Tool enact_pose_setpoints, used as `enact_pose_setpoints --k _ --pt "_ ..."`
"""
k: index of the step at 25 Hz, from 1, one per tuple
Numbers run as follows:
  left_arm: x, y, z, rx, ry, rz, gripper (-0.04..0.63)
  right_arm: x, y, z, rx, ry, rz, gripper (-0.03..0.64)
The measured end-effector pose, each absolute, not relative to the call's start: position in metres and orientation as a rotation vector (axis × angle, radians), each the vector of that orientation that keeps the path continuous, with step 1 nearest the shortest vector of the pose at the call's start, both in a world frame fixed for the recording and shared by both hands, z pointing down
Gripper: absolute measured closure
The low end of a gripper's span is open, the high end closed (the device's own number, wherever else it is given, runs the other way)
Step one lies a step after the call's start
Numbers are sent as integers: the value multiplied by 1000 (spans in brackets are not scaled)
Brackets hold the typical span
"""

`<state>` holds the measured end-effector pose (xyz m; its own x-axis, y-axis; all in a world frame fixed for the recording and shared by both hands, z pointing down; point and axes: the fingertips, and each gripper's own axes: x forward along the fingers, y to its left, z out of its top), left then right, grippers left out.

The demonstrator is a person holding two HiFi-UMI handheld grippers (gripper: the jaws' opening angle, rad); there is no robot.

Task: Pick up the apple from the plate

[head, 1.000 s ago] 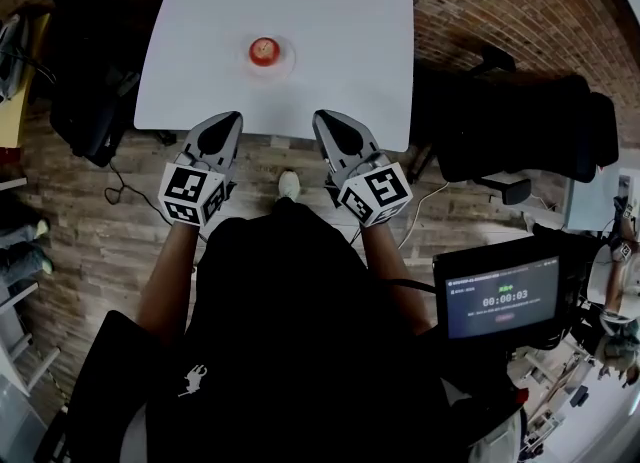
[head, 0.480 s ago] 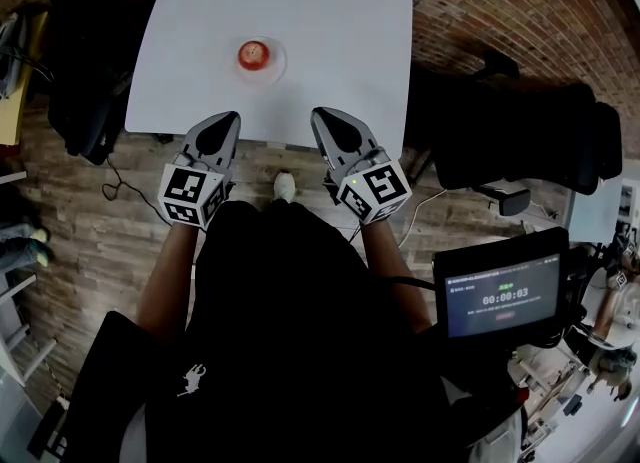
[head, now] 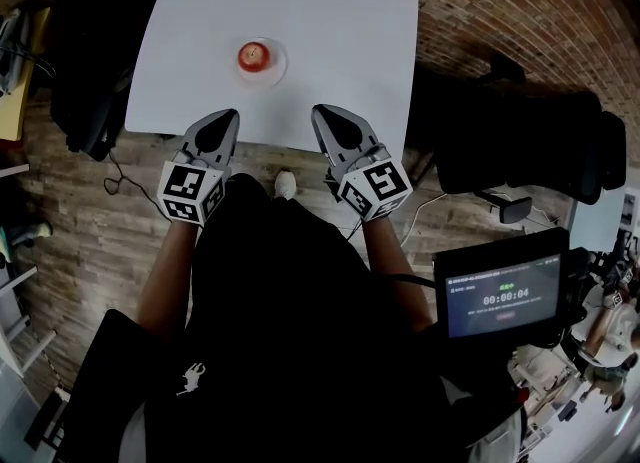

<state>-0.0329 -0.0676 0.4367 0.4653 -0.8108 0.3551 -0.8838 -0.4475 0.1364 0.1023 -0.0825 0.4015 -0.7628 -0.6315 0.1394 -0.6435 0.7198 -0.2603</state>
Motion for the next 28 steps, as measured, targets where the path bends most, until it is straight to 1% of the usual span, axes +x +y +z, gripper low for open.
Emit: enact_pose_setpoints --k 12,22,28 --pt "-38 -75 439 2419 -1429 365 589 88 -91 412 1014 -2846 501 612" --pt "-60 -117 446 2471 -1378 439 589 67 -124 406 1098 -2819 480 612" --pt "-92 -144 462 2524 -1278 441 589 30 -141 414 1188 -2779 442 612"
